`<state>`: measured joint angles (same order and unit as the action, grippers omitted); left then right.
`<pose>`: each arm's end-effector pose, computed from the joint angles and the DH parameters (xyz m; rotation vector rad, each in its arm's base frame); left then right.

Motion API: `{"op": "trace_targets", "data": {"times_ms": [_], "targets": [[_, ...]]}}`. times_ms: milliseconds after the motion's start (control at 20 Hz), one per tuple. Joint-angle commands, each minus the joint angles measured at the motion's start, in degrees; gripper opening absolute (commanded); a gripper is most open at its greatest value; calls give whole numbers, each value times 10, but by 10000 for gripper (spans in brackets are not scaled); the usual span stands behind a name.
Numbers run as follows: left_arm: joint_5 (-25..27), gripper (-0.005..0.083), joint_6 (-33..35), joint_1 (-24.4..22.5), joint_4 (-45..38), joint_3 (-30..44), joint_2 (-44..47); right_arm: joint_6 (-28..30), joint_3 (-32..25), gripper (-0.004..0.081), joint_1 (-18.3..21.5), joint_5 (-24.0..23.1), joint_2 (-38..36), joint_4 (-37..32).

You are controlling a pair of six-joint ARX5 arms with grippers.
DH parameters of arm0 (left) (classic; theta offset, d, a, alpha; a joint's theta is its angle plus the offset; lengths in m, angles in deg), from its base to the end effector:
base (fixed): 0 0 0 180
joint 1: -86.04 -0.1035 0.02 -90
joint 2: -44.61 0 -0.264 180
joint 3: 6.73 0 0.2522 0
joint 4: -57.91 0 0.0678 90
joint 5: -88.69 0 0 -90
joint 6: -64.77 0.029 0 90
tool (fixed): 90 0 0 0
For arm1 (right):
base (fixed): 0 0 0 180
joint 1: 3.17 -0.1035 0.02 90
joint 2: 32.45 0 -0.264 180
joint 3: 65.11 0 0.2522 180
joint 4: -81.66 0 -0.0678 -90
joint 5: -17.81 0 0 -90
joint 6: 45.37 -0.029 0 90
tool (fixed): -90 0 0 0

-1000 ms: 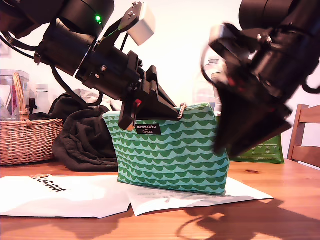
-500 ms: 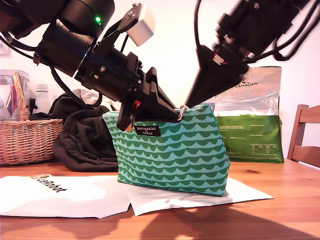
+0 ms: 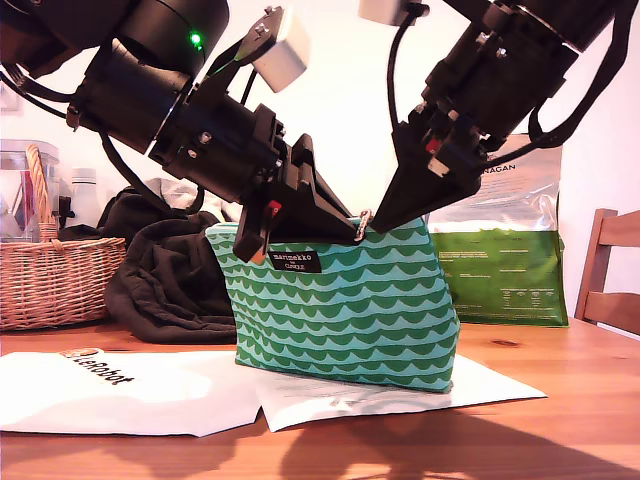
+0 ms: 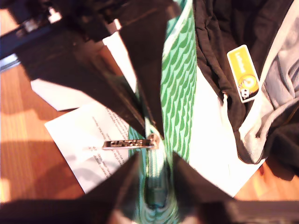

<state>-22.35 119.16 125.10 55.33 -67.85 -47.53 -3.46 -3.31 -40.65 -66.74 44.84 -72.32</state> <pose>0.2492 -0.2157 0.1922 0.9202 -0.0133 -1.1955 0.2184 0.1709 0.2296 -0.8706 0.4233 0.9546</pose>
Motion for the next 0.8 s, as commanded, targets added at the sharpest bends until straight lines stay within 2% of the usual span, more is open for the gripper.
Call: {"op": "trace_targets", "data": {"times_ms": [0, 300, 500, 750], "targets": [[2, -20, 0, -3, -14, 3, -12, 1, 1, -10, 2, 2, 16, -1], [16, -19, 0, -3, -17, -9, -8, 0, 1, -10, 2, 2, 18, 9], [47, -11, 0, -3, -13, -10, 3, -1, 1, -10, 2, 1, 18, 10], [67, 115, -7, -3, 23, -10, 54, -1, 1, -10, 2, 1, 18, 13]]}}
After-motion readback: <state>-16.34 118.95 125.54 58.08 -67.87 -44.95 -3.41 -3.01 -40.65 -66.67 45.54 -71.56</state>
